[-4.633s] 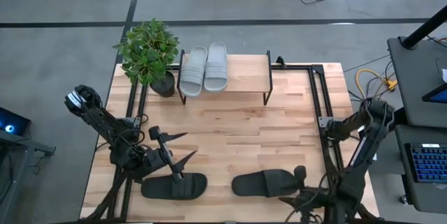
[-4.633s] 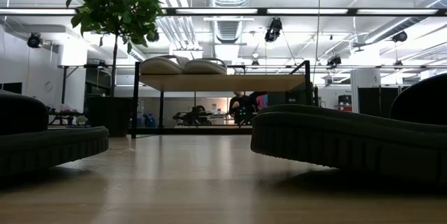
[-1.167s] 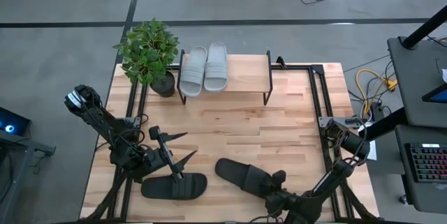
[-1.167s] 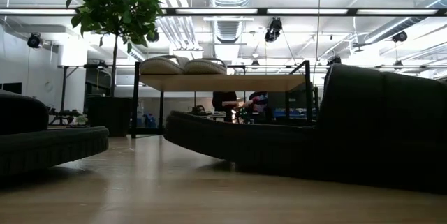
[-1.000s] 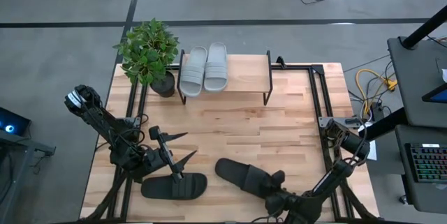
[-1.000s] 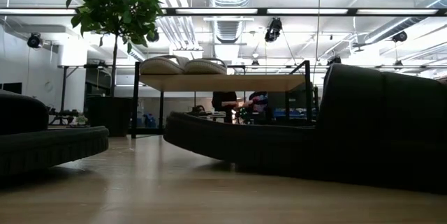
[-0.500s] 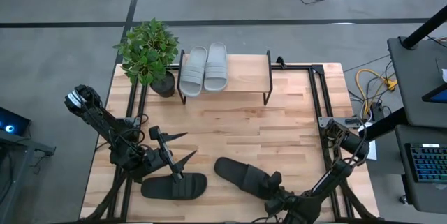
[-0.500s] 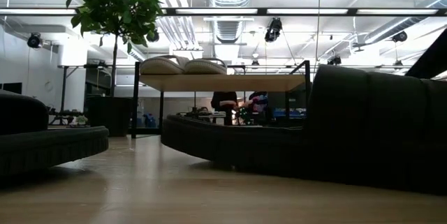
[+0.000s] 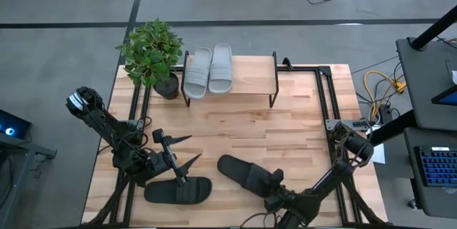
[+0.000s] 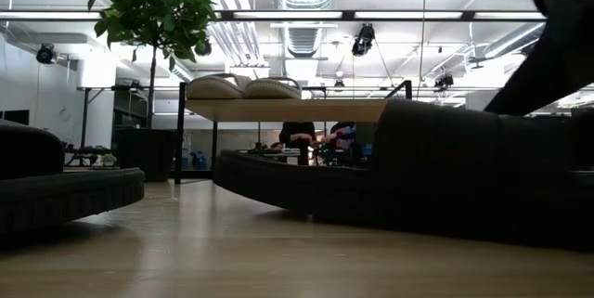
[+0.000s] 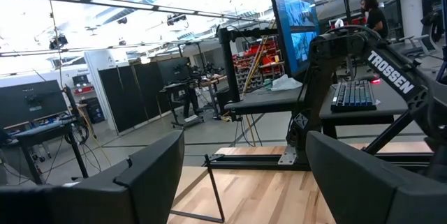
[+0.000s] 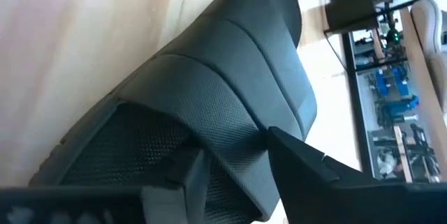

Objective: Pick and place slides into the shelf
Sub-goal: Put the right black slipper on the shelf

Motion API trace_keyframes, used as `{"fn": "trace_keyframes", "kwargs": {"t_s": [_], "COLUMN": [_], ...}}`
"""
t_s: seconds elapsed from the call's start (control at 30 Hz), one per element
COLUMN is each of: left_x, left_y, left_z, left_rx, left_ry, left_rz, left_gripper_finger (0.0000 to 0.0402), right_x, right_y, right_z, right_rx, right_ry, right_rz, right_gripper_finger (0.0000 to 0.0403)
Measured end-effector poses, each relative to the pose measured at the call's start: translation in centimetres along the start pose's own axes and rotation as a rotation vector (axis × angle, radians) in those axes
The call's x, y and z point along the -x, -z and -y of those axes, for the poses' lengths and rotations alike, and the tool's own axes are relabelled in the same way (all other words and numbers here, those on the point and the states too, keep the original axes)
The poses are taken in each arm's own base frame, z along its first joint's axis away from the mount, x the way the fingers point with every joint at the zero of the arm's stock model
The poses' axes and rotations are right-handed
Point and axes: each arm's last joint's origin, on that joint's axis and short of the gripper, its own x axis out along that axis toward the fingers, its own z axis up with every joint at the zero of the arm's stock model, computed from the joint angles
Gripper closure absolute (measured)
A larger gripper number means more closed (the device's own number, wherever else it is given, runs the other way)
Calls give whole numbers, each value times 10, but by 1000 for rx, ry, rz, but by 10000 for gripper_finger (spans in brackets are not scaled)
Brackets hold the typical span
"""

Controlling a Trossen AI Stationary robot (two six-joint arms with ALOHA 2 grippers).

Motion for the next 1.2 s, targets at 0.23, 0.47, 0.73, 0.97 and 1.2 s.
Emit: {"fn": "trace_keyframes", "kwargs": {"t_s": [0.23,0.47,0.73,0.97,1.2], "left_x": [0,0,0,1,-7], "left_y": [2,2,1,-1,8], "left_z": [1,1,0,2,1], "left_rx": [-21,56,234,416,489], "left_ry": [5,5,13,352,598], "left_rz": [-6,-6,-3,19,-80], "left_gripper_finger": [118,118,118,118,118], "right_x": [0,16,60,91,115], "right_y": [-1,-13,-31,-23,-21], "right_z": [0,13,69,119,159], "right_rx": [30,150,43,63,69], "right_ry": [8,51,23,13,-32], "right_rz": [5,48,163,238,364], "right_gripper_finger": [378,389,390,391,391]}}
